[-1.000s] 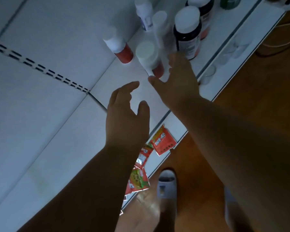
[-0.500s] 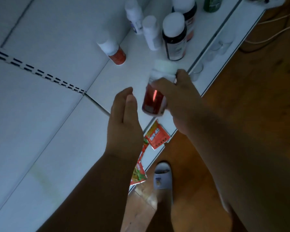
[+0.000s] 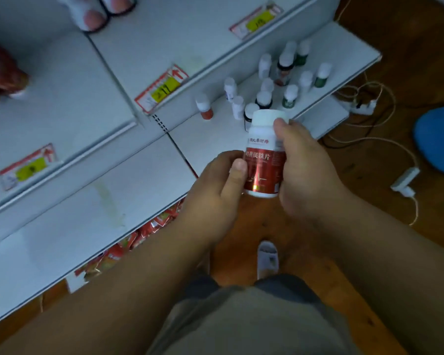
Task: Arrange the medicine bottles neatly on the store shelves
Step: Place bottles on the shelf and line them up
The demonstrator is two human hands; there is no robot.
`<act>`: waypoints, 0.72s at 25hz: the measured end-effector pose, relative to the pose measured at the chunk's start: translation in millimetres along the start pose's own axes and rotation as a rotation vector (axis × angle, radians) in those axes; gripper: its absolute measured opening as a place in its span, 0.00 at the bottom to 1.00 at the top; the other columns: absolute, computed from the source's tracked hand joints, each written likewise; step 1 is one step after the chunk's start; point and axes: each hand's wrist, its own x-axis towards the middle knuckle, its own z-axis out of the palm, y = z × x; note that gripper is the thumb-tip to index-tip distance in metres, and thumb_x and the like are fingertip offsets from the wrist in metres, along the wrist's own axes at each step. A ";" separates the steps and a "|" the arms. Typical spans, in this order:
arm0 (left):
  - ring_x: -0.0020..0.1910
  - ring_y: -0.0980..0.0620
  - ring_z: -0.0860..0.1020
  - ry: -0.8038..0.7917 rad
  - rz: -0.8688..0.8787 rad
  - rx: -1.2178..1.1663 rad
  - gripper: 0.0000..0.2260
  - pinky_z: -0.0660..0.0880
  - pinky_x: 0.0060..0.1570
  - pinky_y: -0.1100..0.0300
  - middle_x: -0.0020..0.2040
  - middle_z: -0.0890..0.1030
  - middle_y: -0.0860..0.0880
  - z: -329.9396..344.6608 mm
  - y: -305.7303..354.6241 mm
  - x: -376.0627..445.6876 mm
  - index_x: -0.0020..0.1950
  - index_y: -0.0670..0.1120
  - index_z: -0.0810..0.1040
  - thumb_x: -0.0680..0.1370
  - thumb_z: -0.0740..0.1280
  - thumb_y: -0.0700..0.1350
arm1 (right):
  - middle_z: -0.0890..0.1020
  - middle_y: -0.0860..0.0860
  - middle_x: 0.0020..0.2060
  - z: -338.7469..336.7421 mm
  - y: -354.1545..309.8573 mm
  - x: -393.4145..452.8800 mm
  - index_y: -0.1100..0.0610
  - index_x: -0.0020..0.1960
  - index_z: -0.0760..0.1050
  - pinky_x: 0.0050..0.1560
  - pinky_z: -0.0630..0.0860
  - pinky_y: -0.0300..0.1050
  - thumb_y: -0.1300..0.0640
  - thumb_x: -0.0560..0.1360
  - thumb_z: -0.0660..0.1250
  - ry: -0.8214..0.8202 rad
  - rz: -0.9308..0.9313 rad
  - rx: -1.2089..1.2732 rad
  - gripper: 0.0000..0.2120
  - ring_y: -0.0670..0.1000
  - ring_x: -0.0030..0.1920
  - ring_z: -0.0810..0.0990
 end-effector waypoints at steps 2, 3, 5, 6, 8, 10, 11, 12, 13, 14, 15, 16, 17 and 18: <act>0.54 0.65 0.75 0.082 0.040 -0.036 0.25 0.70 0.51 0.69 0.56 0.77 0.60 -23.2 22.7 -20.2 0.63 0.58 0.72 0.78 0.44 0.67 | 0.83 0.52 0.46 20.8 -32.2 -24.2 0.48 0.54 0.76 0.49 0.82 0.55 0.43 0.79 0.63 -0.091 -0.036 -0.012 0.10 0.51 0.47 0.85; 0.54 0.66 0.75 0.127 0.060 -0.049 0.25 0.69 0.50 0.72 0.55 0.77 0.60 -38.2 29.1 -30.1 0.63 0.58 0.72 0.78 0.44 0.67 | 0.82 0.53 0.47 36.0 -45.4 -34.9 0.48 0.55 0.75 0.49 0.82 0.56 0.40 0.76 0.65 -0.152 -0.070 -0.052 0.14 0.53 0.47 0.85; 0.56 0.66 0.74 0.197 0.097 -0.070 0.28 0.68 0.51 0.74 0.57 0.77 0.60 -69.1 34.4 -48.7 0.65 0.57 0.72 0.77 0.44 0.68 | 0.83 0.54 0.48 70.4 -66.2 -51.3 0.51 0.55 0.75 0.48 0.82 0.57 0.37 0.69 0.71 -0.254 -0.134 -0.108 0.23 0.54 0.47 0.85; 0.58 0.67 0.74 0.222 0.109 -0.072 0.29 0.67 0.52 0.75 0.58 0.77 0.61 -83.2 33.8 -57.9 0.66 0.57 0.72 0.76 0.44 0.69 | 0.84 0.54 0.47 86.8 -71.4 -55.7 0.52 0.55 0.75 0.47 0.82 0.57 0.38 0.66 0.71 -0.293 -0.146 -0.104 0.24 0.54 0.46 0.85; 0.59 0.69 0.72 0.293 0.119 -0.053 0.26 0.65 0.52 0.78 0.57 0.76 0.63 -117.4 25.0 -79.2 0.65 0.60 0.70 0.76 0.44 0.68 | 0.85 0.51 0.43 128.5 -74.6 -63.4 0.52 0.53 0.77 0.45 0.82 0.54 0.40 0.67 0.69 -0.386 -0.160 -0.133 0.20 0.52 0.43 0.85; 0.60 0.67 0.71 0.348 0.125 -0.005 0.27 0.65 0.54 0.77 0.59 0.76 0.62 -154.7 6.1 -95.6 0.67 0.60 0.69 0.76 0.44 0.68 | 0.84 0.50 0.41 175.7 -68.4 -67.6 0.52 0.50 0.77 0.46 0.82 0.54 0.42 0.72 0.67 -0.433 -0.168 -0.166 0.15 0.50 0.43 0.85; 0.62 0.65 0.71 0.353 0.109 0.019 0.29 0.66 0.57 0.72 0.62 0.75 0.61 -174.8 -6.1 -102.7 0.68 0.59 0.69 0.76 0.43 0.69 | 0.83 0.52 0.43 200.2 -62.5 -68.4 0.53 0.50 0.77 0.48 0.83 0.56 0.42 0.72 0.66 -0.441 -0.170 -0.176 0.16 0.51 0.43 0.84; 0.63 0.64 0.70 0.347 0.087 0.053 0.31 0.67 0.61 0.66 0.65 0.74 0.59 -195.9 -20.1 -109.0 0.70 0.58 0.68 0.75 0.43 0.70 | 0.83 0.54 0.45 224.7 -55.0 -68.1 0.54 0.51 0.77 0.49 0.82 0.58 0.39 0.70 0.66 -0.449 -0.161 -0.189 0.20 0.53 0.45 0.84; 0.64 0.62 0.69 0.340 0.066 0.099 0.33 0.68 0.63 0.60 0.66 0.73 0.59 -215.4 -33.6 -113.8 0.71 0.58 0.67 0.74 0.42 0.72 | 0.83 0.55 0.46 247.8 -48.5 -68.4 0.53 0.51 0.77 0.50 0.82 0.59 0.37 0.67 0.67 -0.466 -0.140 -0.202 0.23 0.53 0.46 0.84; 0.65 0.61 0.69 0.343 0.047 0.148 0.34 0.69 0.65 0.55 0.67 0.72 0.58 -234.3 -46.1 -118.0 0.72 0.58 0.66 0.74 0.41 0.73 | 0.83 0.53 0.45 268.9 -41.3 -68.0 0.51 0.51 0.78 0.50 0.81 0.59 0.35 0.65 0.67 -0.502 -0.122 -0.212 0.24 0.53 0.46 0.84; 0.65 0.60 0.69 0.357 0.031 0.193 0.35 0.70 0.65 0.52 0.68 0.72 0.58 -256.8 -61.1 -122.5 0.72 0.58 0.65 0.73 0.40 0.73 | 0.83 0.51 0.43 293.9 -31.8 -67.7 0.50 0.50 0.78 0.50 0.81 0.58 0.34 0.63 0.69 -0.549 -0.110 -0.226 0.24 0.52 0.45 0.84; 0.65 0.59 0.69 0.367 0.017 0.234 0.36 0.70 0.65 0.52 0.69 0.71 0.57 -277.7 -75.2 -126.0 0.72 0.57 0.64 0.73 0.40 0.74 | 0.83 0.49 0.40 316.8 -22.1 -68.2 0.49 0.49 0.77 0.49 0.81 0.58 0.34 0.62 0.71 -0.578 -0.105 -0.238 0.23 0.52 0.44 0.84; 0.65 0.57 0.69 0.369 0.005 0.278 0.37 0.69 0.65 0.52 0.69 0.71 0.56 -296.5 -89.0 -128.1 0.73 0.56 0.64 0.72 0.39 0.74 | 0.84 0.47 0.39 338.1 -13.9 -69.4 0.49 0.48 0.77 0.50 0.81 0.58 0.36 0.61 0.73 -0.580 -0.106 -0.255 0.23 0.52 0.44 0.85; 0.65 0.55 0.69 0.367 0.002 0.332 0.39 0.69 0.65 0.52 0.68 0.71 0.55 -313.4 -102.0 -127.7 0.73 0.55 0.64 0.72 0.39 0.75 | 0.84 0.47 0.40 357.0 -6.7 -67.2 0.49 0.48 0.78 0.51 0.81 0.59 0.38 0.62 0.74 -0.573 -0.127 -0.276 0.21 0.52 0.45 0.85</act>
